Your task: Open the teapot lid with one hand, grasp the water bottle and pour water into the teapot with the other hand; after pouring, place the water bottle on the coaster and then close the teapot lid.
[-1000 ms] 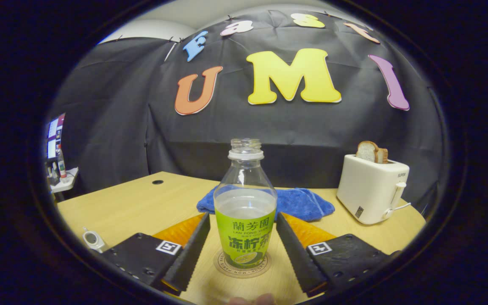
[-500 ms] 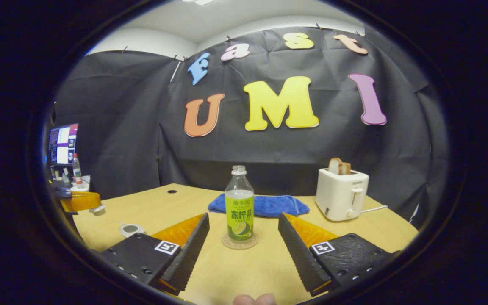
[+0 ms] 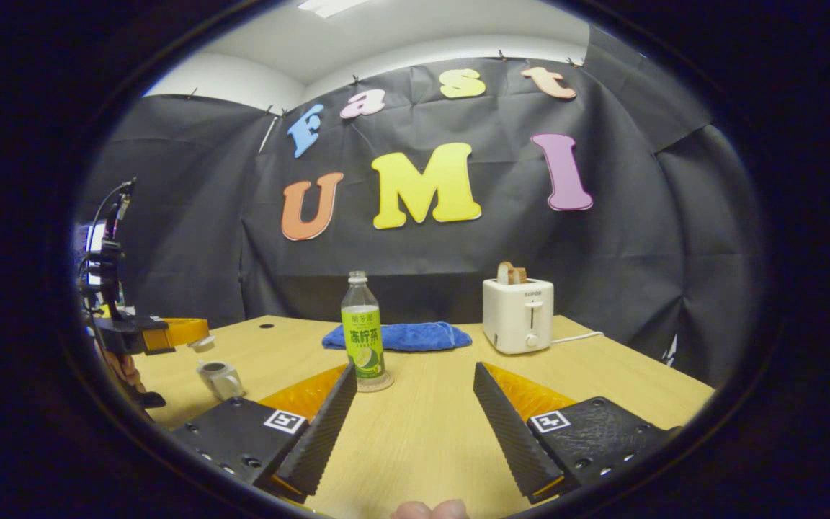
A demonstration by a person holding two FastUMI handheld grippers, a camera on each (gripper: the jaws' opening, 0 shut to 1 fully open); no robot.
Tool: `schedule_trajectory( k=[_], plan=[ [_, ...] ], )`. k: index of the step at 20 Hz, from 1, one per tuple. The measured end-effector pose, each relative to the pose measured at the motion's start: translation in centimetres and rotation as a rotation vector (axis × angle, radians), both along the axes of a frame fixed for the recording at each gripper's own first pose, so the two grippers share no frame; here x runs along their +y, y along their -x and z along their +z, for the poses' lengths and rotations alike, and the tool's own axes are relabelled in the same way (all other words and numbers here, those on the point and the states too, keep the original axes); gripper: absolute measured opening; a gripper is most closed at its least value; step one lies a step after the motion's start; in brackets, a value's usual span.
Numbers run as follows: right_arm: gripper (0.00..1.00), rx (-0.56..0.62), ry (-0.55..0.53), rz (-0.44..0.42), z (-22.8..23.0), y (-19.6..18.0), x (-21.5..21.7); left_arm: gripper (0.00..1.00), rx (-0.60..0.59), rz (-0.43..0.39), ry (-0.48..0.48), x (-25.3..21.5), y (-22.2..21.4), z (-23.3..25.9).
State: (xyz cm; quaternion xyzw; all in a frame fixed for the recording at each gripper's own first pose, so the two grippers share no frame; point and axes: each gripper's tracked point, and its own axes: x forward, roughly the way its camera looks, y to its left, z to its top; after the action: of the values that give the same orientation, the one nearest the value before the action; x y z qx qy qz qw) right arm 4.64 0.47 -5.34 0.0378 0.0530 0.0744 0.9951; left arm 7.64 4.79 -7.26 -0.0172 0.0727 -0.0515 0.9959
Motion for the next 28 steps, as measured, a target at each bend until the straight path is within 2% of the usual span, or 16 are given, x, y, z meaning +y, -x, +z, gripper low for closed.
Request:
schedule_trajectory(
  k=[8,13,14,15,28],
  plan=[
    [0.96,-0.011,0.021,0.001,-0.1,-0.2,0.2,0.03,0.046,0.031,-0.013,1.0,-0.8,-2.6],
    [0.97,-0.010,0.019,0.004,-0.2,-0.1,0.4,0.03,0.058,0.038,-0.007,1.1,-0.8,-3.2],
    [0.94,0.001,0.010,0.010,-0.5,0.0,0.5,0.03,0.060,0.042,-0.008,1.1,-0.9,-3.2],
    [0.97,0.010,0.001,0.017,-0.7,0.1,0.7,0.03,0.061,0.040,-0.007,1.0,-1.0,-3.3],
    [0.96,0.013,0.000,0.011,-1.1,0.3,0.2,0.04,0.087,0.060,-0.031,1.1,-0.9,-4.3]
  ],
)
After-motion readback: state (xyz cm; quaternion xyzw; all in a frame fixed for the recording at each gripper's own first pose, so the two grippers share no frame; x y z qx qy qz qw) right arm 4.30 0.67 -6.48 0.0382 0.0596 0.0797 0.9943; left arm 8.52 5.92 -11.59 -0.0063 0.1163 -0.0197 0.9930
